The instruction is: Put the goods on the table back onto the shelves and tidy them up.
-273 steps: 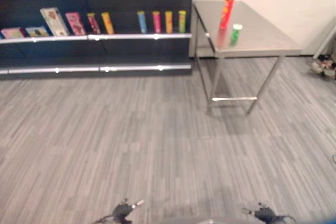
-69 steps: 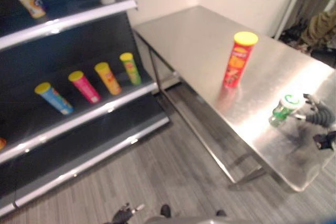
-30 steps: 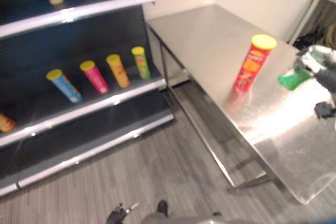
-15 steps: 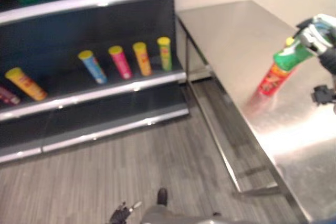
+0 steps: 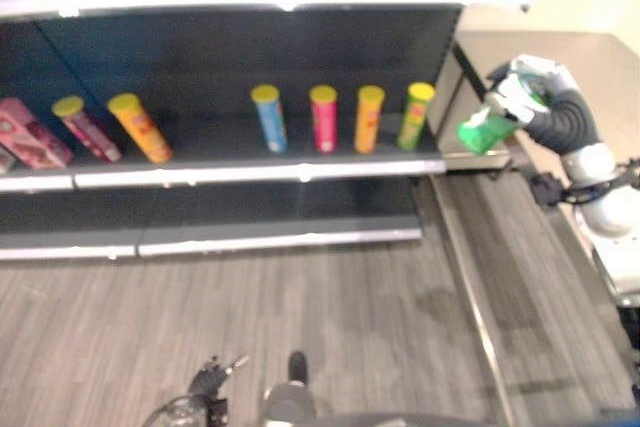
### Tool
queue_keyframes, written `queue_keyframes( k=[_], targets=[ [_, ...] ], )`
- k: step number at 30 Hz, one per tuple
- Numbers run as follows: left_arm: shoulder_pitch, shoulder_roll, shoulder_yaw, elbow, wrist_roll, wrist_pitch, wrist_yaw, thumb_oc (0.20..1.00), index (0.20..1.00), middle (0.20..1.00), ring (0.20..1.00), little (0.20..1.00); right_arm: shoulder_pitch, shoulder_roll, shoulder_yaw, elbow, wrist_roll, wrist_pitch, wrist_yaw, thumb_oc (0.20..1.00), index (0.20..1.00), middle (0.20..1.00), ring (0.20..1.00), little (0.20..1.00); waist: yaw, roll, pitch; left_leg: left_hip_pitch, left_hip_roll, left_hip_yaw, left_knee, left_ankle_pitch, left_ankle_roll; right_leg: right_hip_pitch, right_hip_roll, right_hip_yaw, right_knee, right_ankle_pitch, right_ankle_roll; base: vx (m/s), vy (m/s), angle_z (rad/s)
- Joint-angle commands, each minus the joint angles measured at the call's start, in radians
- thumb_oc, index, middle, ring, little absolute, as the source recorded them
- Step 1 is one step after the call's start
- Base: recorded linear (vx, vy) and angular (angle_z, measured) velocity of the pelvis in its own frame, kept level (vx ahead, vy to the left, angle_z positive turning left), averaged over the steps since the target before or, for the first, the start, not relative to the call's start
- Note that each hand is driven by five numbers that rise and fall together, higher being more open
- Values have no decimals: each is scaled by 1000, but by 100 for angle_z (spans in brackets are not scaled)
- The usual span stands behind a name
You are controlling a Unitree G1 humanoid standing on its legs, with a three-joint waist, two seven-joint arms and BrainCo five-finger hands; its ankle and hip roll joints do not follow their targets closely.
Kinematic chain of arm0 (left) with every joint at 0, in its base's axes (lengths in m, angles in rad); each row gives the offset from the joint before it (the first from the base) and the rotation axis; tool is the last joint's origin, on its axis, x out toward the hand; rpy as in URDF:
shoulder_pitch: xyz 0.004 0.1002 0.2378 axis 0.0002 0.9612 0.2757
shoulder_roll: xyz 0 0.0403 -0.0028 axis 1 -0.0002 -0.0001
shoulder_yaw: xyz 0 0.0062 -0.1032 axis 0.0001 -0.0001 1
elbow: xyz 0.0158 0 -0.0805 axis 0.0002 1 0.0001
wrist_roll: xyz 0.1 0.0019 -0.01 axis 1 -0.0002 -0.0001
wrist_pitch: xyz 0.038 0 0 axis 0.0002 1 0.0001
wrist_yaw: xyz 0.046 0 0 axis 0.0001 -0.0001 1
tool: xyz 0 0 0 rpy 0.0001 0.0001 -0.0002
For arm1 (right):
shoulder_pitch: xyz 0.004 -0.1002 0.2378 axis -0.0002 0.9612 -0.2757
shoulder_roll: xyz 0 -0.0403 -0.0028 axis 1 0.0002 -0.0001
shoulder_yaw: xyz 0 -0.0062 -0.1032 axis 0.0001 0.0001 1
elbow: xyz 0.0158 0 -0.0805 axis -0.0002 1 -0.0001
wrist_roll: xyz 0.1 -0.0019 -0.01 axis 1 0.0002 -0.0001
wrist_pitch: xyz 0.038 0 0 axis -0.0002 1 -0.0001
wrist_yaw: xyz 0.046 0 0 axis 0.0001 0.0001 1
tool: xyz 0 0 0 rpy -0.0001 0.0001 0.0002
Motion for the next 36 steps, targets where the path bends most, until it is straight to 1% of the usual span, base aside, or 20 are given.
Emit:
queue_keyframes(
  k=[1,3,4,5,7,8,11,17,20,22,24,25,27,29,30,31,32,33,35,36],
  targets=[
    [7,27,-35,-29,66,-10,-6,1000,1000,1000,1000,1000,-67,-100,-24,-37,-14,-20,-44,200,200,200,200,200,-34,49,-47,56,26,-61,-30,-79,-69,-171,142,153,74,-149,-8,152,318,9],
    [6,27,-34,-26,69,-11,-6,1000,1000,1000,1000,1000,-71,-104,-26,-41,-12,-18,-43,200,200,200,200,200,-39,53,-47,60,21,-66,-30,-82,-68,-183,164,162,48,-159,-11,158,160,30],
    [3,25,-39,-24,71,-15,-7,1000,1000,1000,1000,1000,-97,-103,-27,-51,11,-24,-44,200,200,200,200,200,-46,55,-41,83,10,-80,-30,-105,-67,-195,208,160,-35,-198,-15,157,91,26],
    [2,24,-38,-24,71,-15,-7,1000,1000,1000,1000,1000,-98,-104,-27,-51,11,-24,-44,200,200,200,200,200,-47,56,-42,80,11,-81,-30,-102,-67,-194,210,158,-41,-193,-16,175,71,-2],
    [-7,17,-44,-22,67,-13,-8,1000,1000,1000,1000,1000,-124,-101,-14,-48,29,-32,-44,200,200,200,200,200,-60,49,-32,98,1,-99,-30,-117,-66,-243,258,177,-154,-165,-5,201,32,11],
    [-16,8,-48,-18,72,-12,-14,1000,1000,1000,1000,1000,-139,-105,-8,-47,32,-30,-46,200,200,200,200,200,-81,37,-22,124,-18,-120,-30,-131,-65,-298,303,216,-244,-121,17,228,34,30],
    [-27,-8,-64,-16,79,-15,-20,1000,1000,1000,1000,1000,-163,-109,-1,-58,35,-33,-51,200,200,200,200,200,-96,20,-19,152,-38,-146,-30,-149,-66,-300,337,232,-321,-81,35,207,44,55],
    [-24,-30,-95,-25,82,-16,-21,1000,1000,1000,1000,1000,-211,-141,2,-75,35,-37,-54,200,200,200,200,200,-101,-5,-45,173,-57,-193,-30,-173,-64,-258,355,265,-320,-74,21,154,-37,37],
    [-14,-39,-95,-31,55,-14,-16,1000,1000,1000,1000,1000,-285,-175,56,-76,38,-38,-43,200,200,200,200,200,-94,-7,-68,191,-34,-207,-30,-182,-76,-237,364,236,-312,-88,9,211,-133,24],
    [-10,-37,-97,-31,41,-12,-15,1000,1000,1000,1000,1000,-348,-193,101,-62,53,-42,-35,200,200,200,200,200,-91,-12,-78,211,-7,-217,-25,-196,-93,-220,372,202,-296,-122,-3,222,-180,27],
    [-9,-29,-97,-40,16,-10,-10,1000,1000,1000,1000,1000,-404,-209,140,-38,57,-38,-33,200,200,200,200,200,-78,-25,-75,187,9,-222,68,-226,-112,-190,371,172,-294,-145,-15,163,-195,45],
    [-4,-26,-92,-52,-11,-8,-9,1000,1000,1000,1000,1000,-451,-216,181,-14,63,-36,-31,200,200,200,200,200,-72,-33,-69,150,14,-226,172,-240,-132,-165,373,159,-297,-160,-25,143,-203,52],
    [1,-22,-82,-66,-52,-2,-1,1000,1000,1000,1000,1000,-537,-234,244,34,66,-25,-35,200,200,200,200,200,-44,-46,-37,42,10,-246,403,-194,-169,-120,373,142,-305,-181,-50,65,-143,45],
    [-1,-20,-77,-63,-81,2,8,1000,1000,1000,1000,1000,-607,-267,310,119,64,-12,-45,200,200,200,200,200,-22,-57,-14,-33,41,-240,464,-146,-176,-81,375,121,-324,-206,-61,93,-70,46],
    [3,-16,-78,-55,-89,1,5,1000,1000,1000,1000,1000,-639,-285,342,157,63,0,-45,200,200,200,200,200,-11,-65,-16,-49,59,-224,417,-153,-169,-68,371,114,-332,-214,-55,272,30,64],
    [13,-12,-76,-32,-84,6,0,1000,1000,1000,1000,1000,-681,-295,392,205,60,8,-44,200,200,200,200,200,3,-61,-27,-43,84,-221,279,-145,-162,-60,367,117,-334,-225,-44,235,43,62],
    [13,-14,-75,-31,-84,6,0,1000,1000,1000,1000,1000,-687,-294,399,209,61,7,-45,200,200,200,200,200,3,-61,-27,-36,83,-219,267,-140,-163,-59,367,118,-334,-226,-44,229,99,49],
    [17,-9,-73,-19,-83,7,3,1000,1000,1000,1000,1000,-690,-301,406,224,54,9,-47,200,200,200,200,200,12,-50,-32,-57,97,-233,190,-100,-165,-56,369,120,-334,-234,-39,133,80,21],
    [29,-1,-68,-15,-87,3,9,1000,1000,1000,1000,1000,-695,-311,408,256,39,10,-64,200,200,200,200,200,34,-28,-40,-86,92,-270,81,-29,-178,-42,375,131,-334,-256,-37,217,146,8],
    [41,-1,-65,0,-79,0,7,1000,1000,1000,1000,1000,-710,-304,425,290,33,10,-70,200,200,200,200,200,38,-14,-53,-59,92,-276,12,-32,-175,-34,379,140,-334,-266,-32,305,259,-5]
  ],
)
